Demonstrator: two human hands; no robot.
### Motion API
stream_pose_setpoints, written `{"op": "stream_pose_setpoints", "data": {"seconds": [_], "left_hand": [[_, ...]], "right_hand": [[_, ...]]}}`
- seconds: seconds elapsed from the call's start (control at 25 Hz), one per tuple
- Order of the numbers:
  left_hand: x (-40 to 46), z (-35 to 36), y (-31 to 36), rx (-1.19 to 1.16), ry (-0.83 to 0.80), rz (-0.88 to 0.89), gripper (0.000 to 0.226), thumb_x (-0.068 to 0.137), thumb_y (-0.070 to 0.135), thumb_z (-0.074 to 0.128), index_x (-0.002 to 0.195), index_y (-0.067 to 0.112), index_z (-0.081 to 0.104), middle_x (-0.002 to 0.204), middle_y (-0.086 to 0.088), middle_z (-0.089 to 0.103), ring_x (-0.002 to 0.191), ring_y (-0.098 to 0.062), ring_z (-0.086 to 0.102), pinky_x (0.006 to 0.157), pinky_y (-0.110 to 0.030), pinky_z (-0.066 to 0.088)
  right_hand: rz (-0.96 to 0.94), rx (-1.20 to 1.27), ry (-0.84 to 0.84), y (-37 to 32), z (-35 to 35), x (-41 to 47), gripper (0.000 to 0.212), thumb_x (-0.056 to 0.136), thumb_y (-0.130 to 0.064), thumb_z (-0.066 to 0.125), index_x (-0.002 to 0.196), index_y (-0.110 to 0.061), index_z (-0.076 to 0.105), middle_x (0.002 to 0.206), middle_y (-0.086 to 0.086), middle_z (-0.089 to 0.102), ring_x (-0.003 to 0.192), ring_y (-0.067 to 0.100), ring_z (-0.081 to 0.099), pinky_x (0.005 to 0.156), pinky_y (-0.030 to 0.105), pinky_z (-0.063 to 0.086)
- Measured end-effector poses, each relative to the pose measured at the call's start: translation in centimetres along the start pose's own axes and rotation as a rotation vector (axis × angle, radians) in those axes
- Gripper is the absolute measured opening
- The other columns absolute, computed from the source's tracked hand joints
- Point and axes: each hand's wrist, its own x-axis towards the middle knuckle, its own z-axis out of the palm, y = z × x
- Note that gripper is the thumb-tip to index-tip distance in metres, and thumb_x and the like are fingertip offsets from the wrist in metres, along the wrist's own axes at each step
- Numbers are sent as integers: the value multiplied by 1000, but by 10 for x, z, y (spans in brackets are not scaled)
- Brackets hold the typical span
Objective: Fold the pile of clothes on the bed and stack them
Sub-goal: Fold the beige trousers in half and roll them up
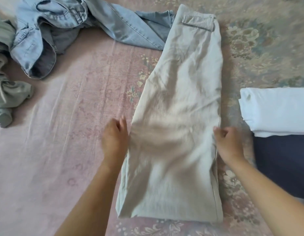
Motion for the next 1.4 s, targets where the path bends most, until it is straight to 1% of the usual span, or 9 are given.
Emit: {"op": "stream_pose_setpoints", "data": {"seconds": [0.32, 0.44, 0.56, 0.64, 0.72, 0.88, 1.08, 1.24, 1.4], "left_hand": [[-50, 3, -42, -299, -287, -104, 39, 89, 28, 65, 64, 2, 48, 57, 0, 42, 58, -15, 39, 50, -25, 29], [-50, -1, -44, -251, -269, -107, 22, 91, 26, 62, 97, 5, 63, 79, -1, 59, 78, -21, 56, 64, -21, 43], [-91, 0, -68, 164, 42, 602, 41, 92, 18, 48, 129, 0, 44, 119, -21, 55, 109, -34, 50, 95, -44, 41], [-139, 6, -95, 290, -63, 1121, 48, 86, 22, 48, 130, 3, 43, 130, -22, 55, 121, -34, 45, 108, -50, 28], [-177, 9, -127, 426, -258, 1393, 65, 84, 38, 54, 139, 8, 39, 141, -14, 47, 132, -32, 38, 111, -50, 23], [-148, 5, -164, 687, -424, 1214, 98, 76, 68, 53, 150, 12, 23, 154, -13, 26, 142, -32, 21, 112, -52, 19], [-124, -1, -163, 740, -306, 1400, 38, 98, -2, 19, 122, 3, 49, 122, -22, 61, 116, -36, 58, 97, -49, 44], [-110, -28, -121, 684, -302, 1477, 16, 81, 1, 43, 90, 10, 52, 79, -6, 61, 70, -24, 62, 60, -32, 53], [-102, -77, -86, 579, -322, 1268, 57, 49, -6, 72, 97, 10, 46, 80, -2, 54, 61, -17, 53, 32, -22, 36]], "right_hand": [[121, 49, 26, 37, 11, -47, 21, 98, -13, 47, 115, -5, 55, 105, 12, 61, 98, 33, 56, 73, 34, 37], [-35, -238, 134, 38, 17, -64, 30, 92, -7, 49, 121, 2, 52, 115, 23, 57, 105, 41, 53, 81, 43, 43], [-851, -547, 116, 61, 42, -121, 53, 90, -14, 52, 139, 4, 38, 141, 31, 36, 128, 45, 38, 103, 52, 36], [-1260, -729, -135, 95, 53, -157, 75, 90, -36, 52, 146, 4, 22, 153, 28, 17, 141, 42, 18, 114, 49, 18], [-1223, -952, -416, 125, 50, -165, 98, 85, -57, 50, 149, 5, 9, 156, 26, 6, 145, 41, 5, 115, 49, 9], [-986, -955, -476, 136, 34, -147, 108, 78, -71, 41, 150, 2, 6, 156, 23, 11, 145, 37, 7, 118, 47, 5], [-1126, -1006, -291, 150, 32, -135, 50, 97, -10, 8, 144, 7, 18, 149, 26, 24, 138, 40, 22, 115, 47, 17], [-1277, -1003, -154, 128, 13, -129, 46, 85, -4, 24, 126, 5, 42, 103, 18, 53, 91, 33, 49, 82, 44, 43], [-1239, -837, -37, 78, -47, -131, 44, 89, 7, 15, 120, 1, 46, 86, 10, 58, 74, 26, 56, 62, 35, 55]]}}
